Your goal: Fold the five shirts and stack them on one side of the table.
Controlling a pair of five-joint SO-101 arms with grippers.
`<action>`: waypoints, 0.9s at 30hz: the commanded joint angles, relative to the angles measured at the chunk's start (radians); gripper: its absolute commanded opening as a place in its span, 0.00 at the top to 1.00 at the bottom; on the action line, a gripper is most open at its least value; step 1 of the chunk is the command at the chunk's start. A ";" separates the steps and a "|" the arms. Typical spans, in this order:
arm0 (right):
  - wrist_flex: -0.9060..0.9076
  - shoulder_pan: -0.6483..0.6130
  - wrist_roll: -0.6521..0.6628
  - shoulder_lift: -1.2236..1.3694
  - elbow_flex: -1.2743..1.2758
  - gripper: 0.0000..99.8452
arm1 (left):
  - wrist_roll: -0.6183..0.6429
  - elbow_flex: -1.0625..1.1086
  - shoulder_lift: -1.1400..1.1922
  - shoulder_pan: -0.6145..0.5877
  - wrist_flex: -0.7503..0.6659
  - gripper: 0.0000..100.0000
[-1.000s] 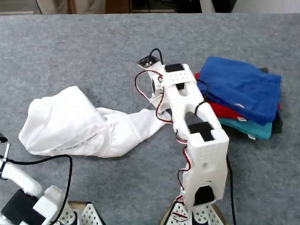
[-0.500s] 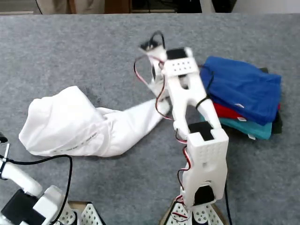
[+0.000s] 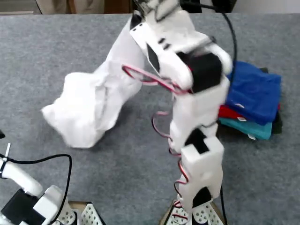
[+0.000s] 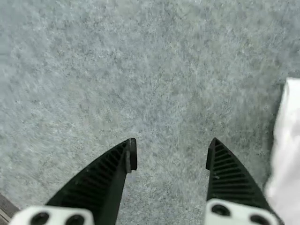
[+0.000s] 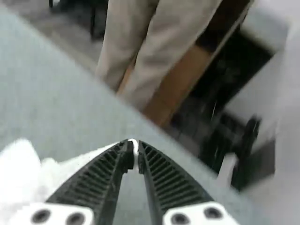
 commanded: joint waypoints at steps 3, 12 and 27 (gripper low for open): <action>-0.181 -0.059 -0.005 -0.197 -0.031 1.00 | 0.002 -0.074 -0.018 0.011 -0.002 0.75; -0.284 -0.295 0.097 -0.380 0.004 1.00 | -0.003 -0.101 -0.018 0.037 0.089 0.75; -0.816 -0.326 0.173 -0.369 0.791 1.00 | -0.003 -0.247 -0.018 0.115 0.245 0.75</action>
